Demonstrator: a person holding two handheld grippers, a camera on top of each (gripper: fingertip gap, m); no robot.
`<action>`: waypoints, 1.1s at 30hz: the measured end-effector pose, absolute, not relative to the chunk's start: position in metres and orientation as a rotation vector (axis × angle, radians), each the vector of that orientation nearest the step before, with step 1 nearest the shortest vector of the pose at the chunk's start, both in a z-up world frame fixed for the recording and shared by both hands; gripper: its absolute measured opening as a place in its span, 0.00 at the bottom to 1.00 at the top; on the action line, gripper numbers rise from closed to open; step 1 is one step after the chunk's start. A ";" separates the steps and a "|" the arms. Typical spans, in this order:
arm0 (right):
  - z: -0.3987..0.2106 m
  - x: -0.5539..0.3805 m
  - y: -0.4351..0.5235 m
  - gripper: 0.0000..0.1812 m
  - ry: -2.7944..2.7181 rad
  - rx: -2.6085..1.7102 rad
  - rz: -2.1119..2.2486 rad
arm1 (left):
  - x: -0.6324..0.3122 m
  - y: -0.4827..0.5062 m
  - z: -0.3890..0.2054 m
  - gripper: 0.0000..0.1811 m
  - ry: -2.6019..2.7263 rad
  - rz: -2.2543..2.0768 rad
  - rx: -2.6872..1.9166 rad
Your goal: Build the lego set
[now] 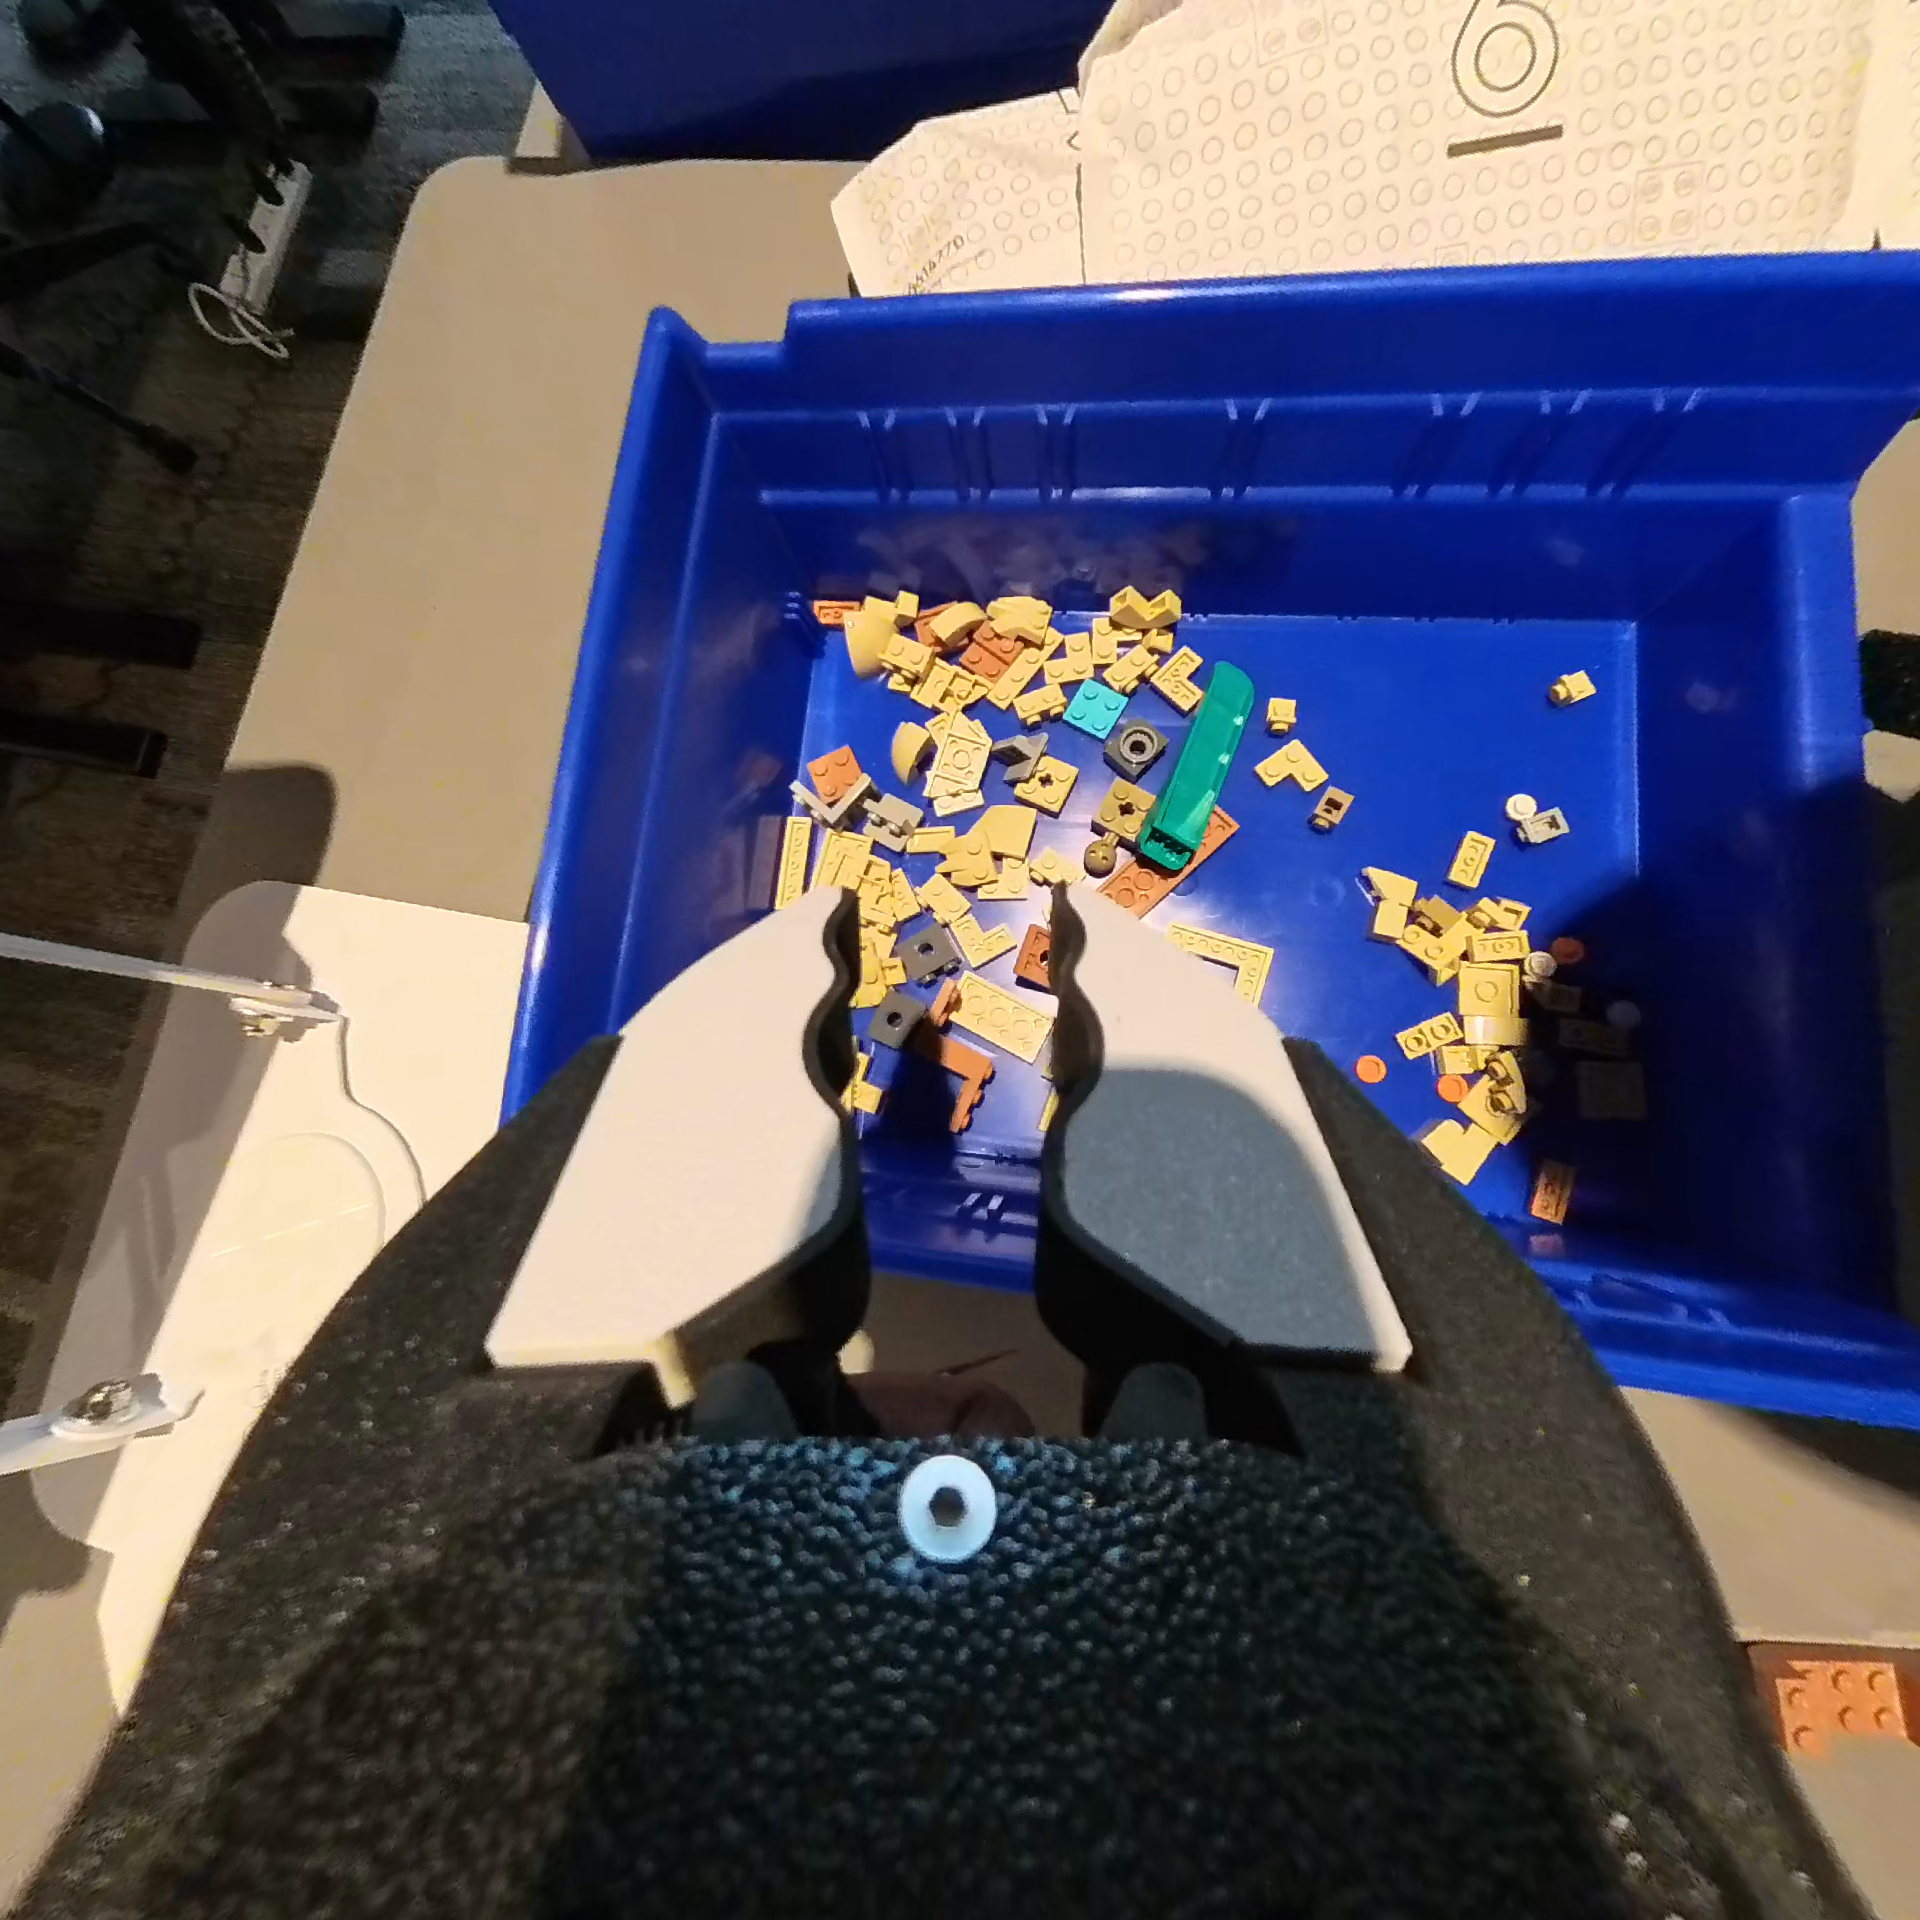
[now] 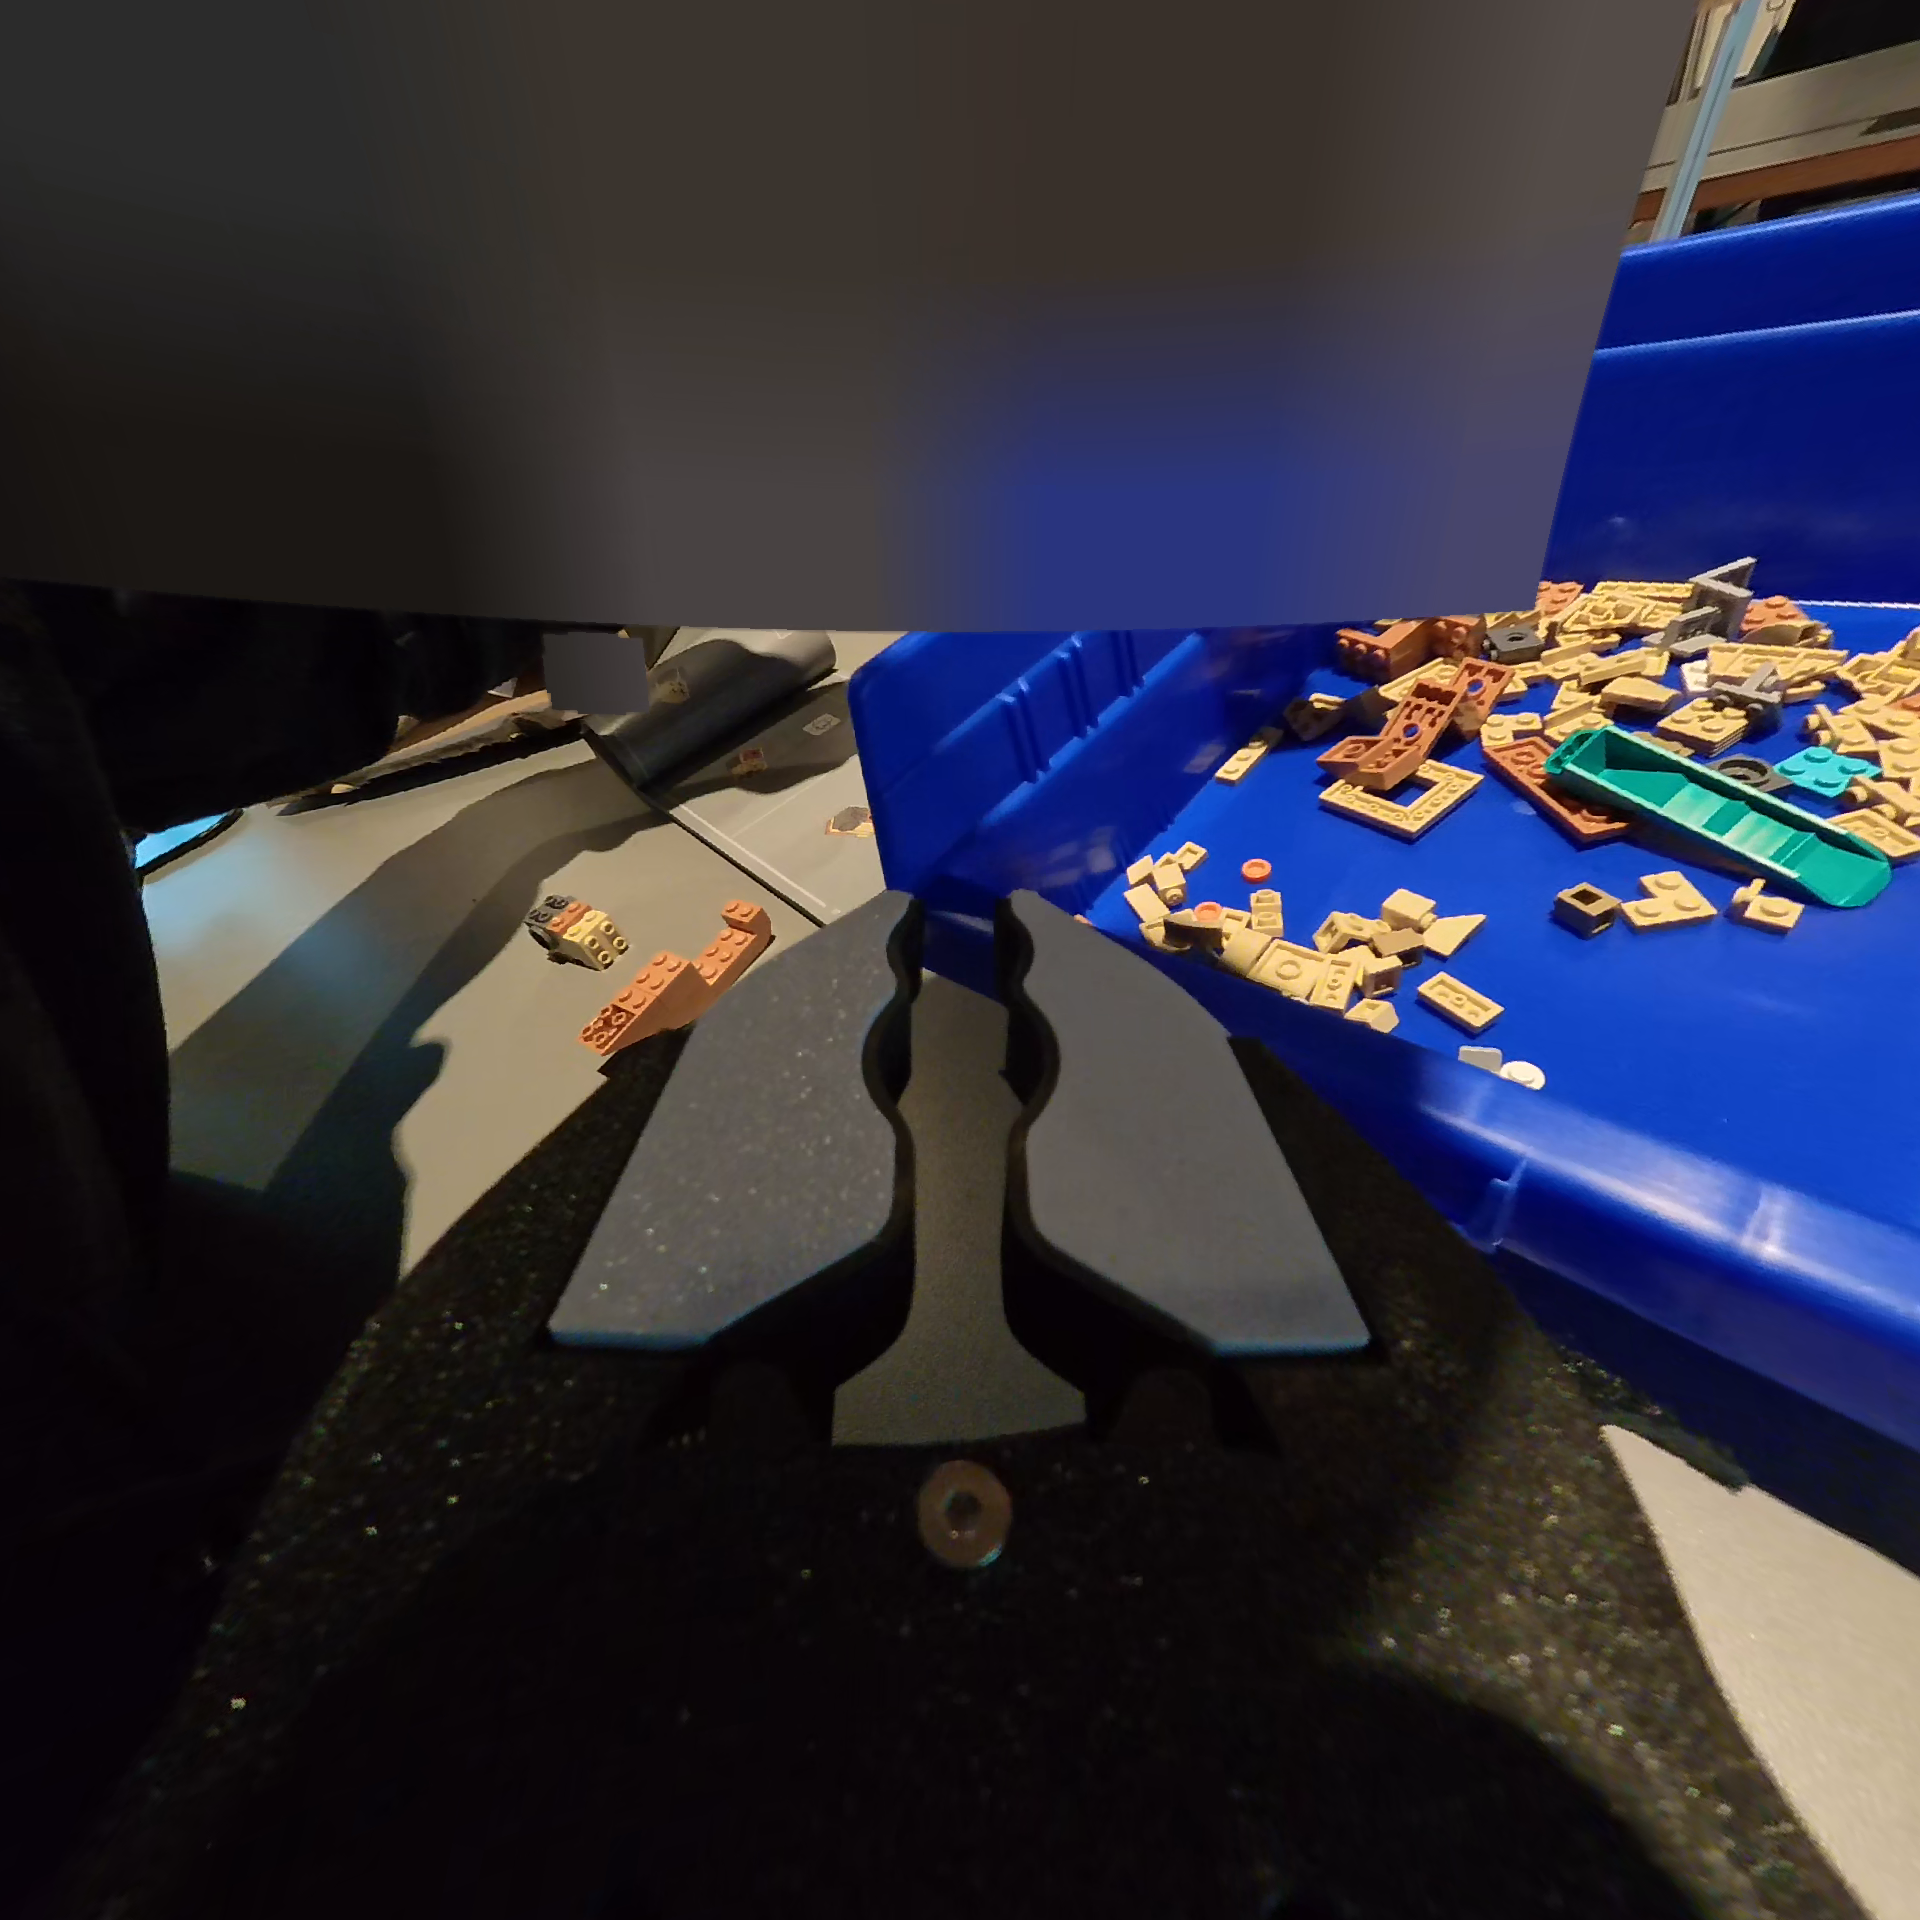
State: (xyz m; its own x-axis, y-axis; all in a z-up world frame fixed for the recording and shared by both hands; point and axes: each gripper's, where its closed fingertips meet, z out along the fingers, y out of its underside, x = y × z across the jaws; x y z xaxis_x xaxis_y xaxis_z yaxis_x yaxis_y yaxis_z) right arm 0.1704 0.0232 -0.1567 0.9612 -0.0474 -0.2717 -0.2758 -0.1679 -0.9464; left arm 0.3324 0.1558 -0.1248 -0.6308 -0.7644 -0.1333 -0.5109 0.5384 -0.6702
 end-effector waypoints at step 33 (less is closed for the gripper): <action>-0.158 0.169 0.024 0.07 0.235 -1.743 0.205 | 0.344 0.188 -0.108 0.18 2.186 -0.789 -1.056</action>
